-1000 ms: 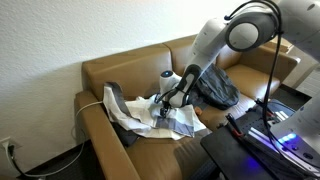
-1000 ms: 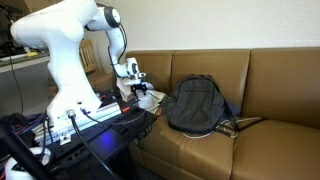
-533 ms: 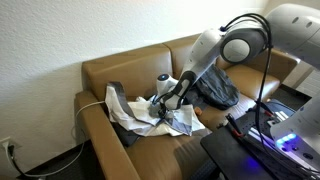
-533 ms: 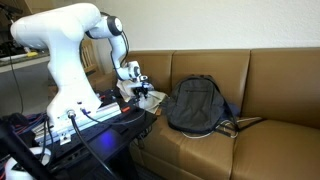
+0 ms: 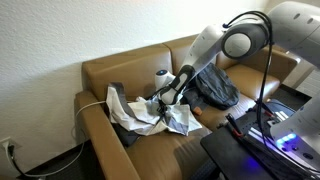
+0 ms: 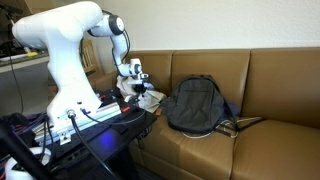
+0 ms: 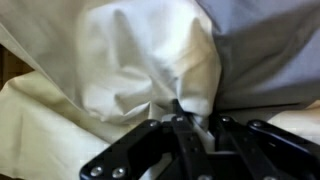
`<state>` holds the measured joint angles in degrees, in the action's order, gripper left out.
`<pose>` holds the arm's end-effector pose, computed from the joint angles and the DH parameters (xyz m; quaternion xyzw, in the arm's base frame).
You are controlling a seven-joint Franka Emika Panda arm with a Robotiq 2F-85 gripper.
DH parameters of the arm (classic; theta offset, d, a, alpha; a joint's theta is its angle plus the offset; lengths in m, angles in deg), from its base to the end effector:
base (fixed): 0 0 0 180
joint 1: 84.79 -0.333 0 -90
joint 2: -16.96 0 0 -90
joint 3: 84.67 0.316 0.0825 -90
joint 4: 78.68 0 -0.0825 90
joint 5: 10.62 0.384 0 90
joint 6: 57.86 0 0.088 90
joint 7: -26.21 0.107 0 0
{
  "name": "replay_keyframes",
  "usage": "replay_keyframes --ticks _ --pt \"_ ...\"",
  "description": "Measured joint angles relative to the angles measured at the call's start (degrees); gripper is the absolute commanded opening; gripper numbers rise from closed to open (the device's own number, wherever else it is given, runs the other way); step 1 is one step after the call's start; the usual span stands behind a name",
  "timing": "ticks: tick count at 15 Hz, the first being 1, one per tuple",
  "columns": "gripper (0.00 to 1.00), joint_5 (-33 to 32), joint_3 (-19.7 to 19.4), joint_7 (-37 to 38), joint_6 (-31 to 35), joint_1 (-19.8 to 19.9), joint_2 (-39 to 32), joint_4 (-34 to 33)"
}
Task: Place the white cloth on the armest
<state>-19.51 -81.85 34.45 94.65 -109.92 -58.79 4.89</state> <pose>0.5413 0.2907 -0.1152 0.9730 0.2235 -0.0525 0.0244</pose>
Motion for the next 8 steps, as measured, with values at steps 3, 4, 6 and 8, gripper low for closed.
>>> replay_keyframes --ticks 3,4,6,8 --pt "0.05 0.01 6.05 -8.63 -0.18 5.67 4.69 4.63" --pt "0.05 0.01 8.11 -11.56 -0.17 7.52 7.04 6.99" --pt "0.05 -0.18 11.78 -17.0 0.21 10.38 12.11 11.9" --pt "0.05 -0.92 14.14 -20.5 1.69 11.38 17.16 16.52"
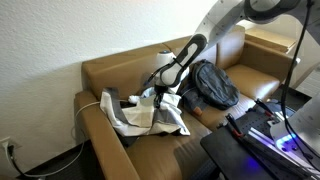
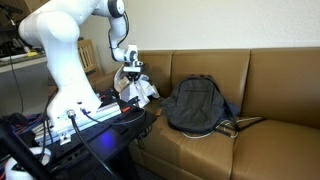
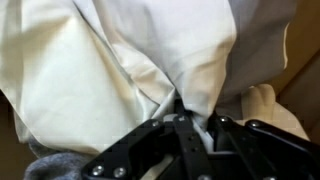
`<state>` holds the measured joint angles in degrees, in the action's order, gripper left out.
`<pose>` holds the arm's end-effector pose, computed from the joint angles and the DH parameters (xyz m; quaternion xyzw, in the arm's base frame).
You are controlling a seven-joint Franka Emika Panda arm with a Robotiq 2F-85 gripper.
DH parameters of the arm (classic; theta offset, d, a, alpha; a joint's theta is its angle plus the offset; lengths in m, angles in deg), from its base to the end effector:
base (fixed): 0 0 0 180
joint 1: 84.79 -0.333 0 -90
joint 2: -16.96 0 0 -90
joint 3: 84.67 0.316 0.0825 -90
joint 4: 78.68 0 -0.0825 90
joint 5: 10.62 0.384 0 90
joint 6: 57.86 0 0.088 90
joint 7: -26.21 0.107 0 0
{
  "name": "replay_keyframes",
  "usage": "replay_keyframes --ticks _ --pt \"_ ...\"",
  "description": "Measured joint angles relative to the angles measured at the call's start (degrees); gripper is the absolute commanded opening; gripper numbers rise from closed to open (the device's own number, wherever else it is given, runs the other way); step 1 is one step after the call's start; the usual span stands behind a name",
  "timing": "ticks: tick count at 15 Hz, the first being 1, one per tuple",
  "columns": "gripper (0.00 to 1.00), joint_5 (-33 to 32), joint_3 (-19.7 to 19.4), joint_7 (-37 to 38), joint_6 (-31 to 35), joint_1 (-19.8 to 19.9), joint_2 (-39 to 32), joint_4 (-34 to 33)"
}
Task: Place the white cloth on the armest
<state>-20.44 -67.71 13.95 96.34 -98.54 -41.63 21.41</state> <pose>0.5326 0.3200 0.0100 -0.9220 -0.3761 0.0272 0.0881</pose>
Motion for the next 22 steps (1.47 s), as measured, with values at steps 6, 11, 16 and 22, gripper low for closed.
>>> replay_keyframes --ticks 6,11,16,22 --pt "0.05 -3.54 3.97 -1.97 7.02 -2.82 14.56 10.31" --pt "0.05 -3.96 7.61 -1.75 10.0 -7.01 26.26 14.98" --pt "0.05 -0.16 14.26 -1.74 4.45 -8.65 37.3 16.08" --pt "0.05 1.51 11.66 -2.01 -9.82 -11.64 37.23 12.98"
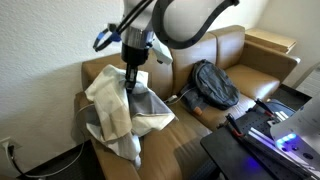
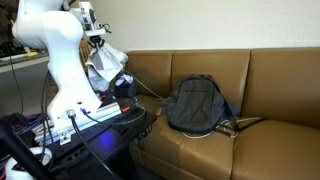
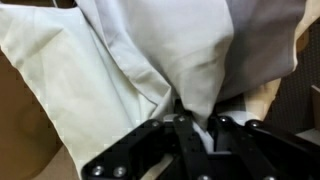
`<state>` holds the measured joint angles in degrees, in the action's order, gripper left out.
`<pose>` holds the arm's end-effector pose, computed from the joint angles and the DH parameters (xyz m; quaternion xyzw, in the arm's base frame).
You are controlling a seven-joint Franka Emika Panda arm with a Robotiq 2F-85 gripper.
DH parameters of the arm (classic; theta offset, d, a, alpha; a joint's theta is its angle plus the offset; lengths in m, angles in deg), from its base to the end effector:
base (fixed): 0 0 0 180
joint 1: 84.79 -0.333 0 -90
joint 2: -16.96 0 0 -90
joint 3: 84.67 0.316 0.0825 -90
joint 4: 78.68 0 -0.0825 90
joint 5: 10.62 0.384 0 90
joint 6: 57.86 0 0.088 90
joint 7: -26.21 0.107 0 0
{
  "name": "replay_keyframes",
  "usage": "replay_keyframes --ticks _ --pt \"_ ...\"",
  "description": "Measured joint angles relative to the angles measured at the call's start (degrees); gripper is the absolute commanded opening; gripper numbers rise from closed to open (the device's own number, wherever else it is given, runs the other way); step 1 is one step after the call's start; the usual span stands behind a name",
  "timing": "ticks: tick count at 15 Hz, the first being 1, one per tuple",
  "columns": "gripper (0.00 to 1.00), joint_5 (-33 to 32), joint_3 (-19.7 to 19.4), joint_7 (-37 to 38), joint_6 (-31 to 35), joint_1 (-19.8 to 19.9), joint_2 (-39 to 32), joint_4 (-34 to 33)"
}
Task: Place the white cloth on the armest
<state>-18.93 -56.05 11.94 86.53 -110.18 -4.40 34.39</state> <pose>0.3826 0.5004 0.3240 -0.8047 -0.5817 -0.0931 0.0731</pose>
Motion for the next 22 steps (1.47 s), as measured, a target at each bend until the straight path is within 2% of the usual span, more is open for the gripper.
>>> replay_keyframes --ticks 3,6,8,11,16,22 --pt "0.05 -0.21 -2.36 -2.9 0.21 -0.36 -10.38 -3.02" --pt "0.05 -0.27 -2.36 -7.05 0.05 -1.14 -20.51 -9.56" --pt "0.05 -0.6 -2.03 -8.65 -0.59 -2.55 -23.98 -13.71" --pt "0.05 -1.05 -1.11 -9.29 -0.83 -4.43 -24.73 -17.11" --pt "0.05 -1.0 1.5 -11.56 0.47 -4.59 -23.79 -19.66" --pt "0.05 1.79 6.27 -16.25 7.34 -0.75 -24.2 -20.82"
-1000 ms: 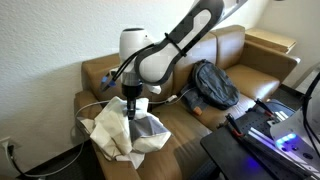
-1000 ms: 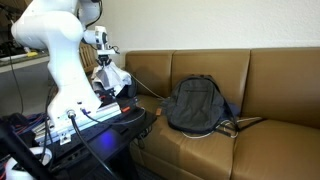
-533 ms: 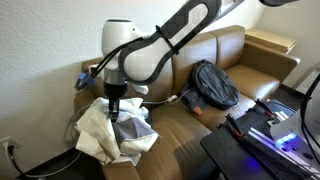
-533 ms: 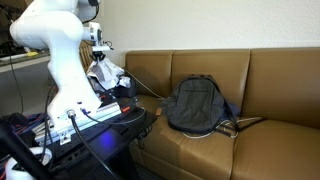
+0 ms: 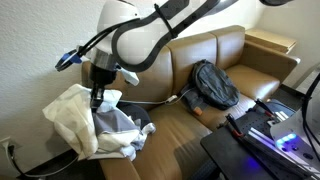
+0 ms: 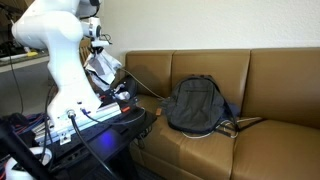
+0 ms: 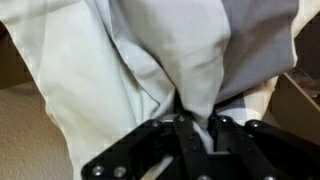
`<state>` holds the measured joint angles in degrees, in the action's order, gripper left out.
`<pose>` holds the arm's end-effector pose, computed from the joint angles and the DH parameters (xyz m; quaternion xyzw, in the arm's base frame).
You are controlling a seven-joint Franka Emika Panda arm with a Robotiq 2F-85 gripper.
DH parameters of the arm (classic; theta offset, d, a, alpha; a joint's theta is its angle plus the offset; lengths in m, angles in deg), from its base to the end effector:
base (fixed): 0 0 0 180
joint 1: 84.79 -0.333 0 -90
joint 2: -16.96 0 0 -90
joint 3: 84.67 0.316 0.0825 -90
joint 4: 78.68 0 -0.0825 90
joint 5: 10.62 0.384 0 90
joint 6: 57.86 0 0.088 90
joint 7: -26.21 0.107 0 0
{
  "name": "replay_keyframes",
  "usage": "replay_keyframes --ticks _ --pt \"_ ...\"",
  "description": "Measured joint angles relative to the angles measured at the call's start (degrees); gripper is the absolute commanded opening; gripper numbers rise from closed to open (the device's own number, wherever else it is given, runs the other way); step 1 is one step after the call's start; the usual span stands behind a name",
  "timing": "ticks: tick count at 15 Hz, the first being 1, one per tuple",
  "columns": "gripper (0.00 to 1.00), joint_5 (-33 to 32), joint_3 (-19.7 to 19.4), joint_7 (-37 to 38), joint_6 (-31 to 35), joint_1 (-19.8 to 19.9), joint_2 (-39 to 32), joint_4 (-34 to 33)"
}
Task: Place the white cloth on the armest
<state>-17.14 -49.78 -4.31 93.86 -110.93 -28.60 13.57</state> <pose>0.4170 0.5937 0.2625 -0.7224 -0.6467 -0.1399 0.2010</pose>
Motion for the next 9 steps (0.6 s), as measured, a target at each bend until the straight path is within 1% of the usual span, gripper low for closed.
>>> replay_keyframes --ticks 2,4,7,9 --pt "0.05 1.62 1.34 -1.86 -0.16 2.47 -0.85 -0.3" --pt "0.05 2.43 0.58 -1.92 -2.09 4.11 -3.12 -1.31" --pt "0.05 2.45 -4.36 -0.47 -6.67 3.7 -9.2 -3.26" --pt "0.05 1.89 -7.31 0.48 -9.46 1.95 -14.01 -4.68"
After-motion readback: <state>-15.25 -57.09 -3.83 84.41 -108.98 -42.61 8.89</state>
